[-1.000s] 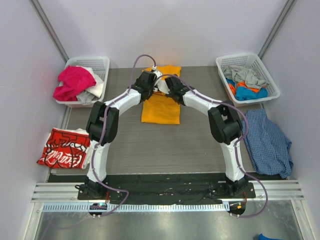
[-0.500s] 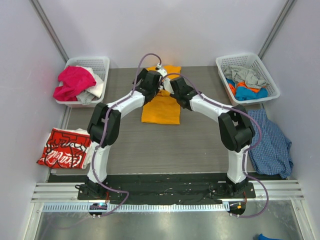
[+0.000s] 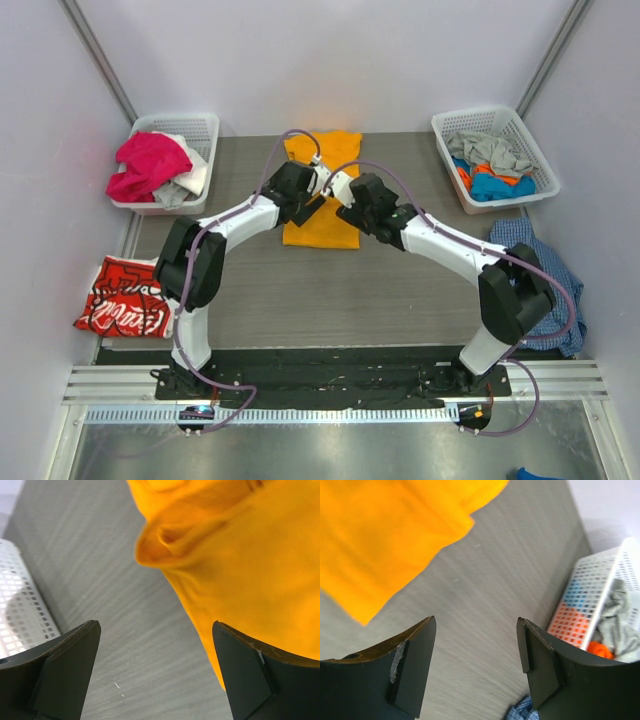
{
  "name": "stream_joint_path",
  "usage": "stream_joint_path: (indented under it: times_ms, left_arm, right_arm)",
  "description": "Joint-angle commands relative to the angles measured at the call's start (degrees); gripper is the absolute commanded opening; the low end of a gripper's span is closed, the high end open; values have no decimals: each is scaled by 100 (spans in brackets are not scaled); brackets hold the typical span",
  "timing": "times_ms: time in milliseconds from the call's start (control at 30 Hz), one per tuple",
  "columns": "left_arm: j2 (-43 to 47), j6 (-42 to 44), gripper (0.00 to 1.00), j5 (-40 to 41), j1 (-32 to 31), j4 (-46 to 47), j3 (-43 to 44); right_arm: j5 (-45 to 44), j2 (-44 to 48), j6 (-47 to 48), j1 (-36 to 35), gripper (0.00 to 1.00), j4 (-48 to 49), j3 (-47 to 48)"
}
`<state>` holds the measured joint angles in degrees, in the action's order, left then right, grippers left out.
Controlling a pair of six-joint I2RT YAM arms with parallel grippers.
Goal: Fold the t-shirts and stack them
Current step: Fold the folded rectangular tshirt in 1/3 of the way, then grab one side of the 2/3 rectangular tshirt with both arms
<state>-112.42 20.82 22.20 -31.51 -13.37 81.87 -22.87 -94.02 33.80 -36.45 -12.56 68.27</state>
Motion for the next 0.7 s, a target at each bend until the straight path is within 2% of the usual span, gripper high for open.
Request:
stream_joint_path:
  times_ms: [0,467,667]
  left_arm:
    - [511,-87,100,-751,-13,-508,-100]
    - [54,115,100,-717,57,-254,14]
    - [360,168,100,-997,83,-490,-276]
  right_arm:
    - [353,252,-304,-187,73,-98,-349]
    - [696,-108,-357,-776,72,-142,-569]
    - [705,-196,-374,-873,71,-142,-666]
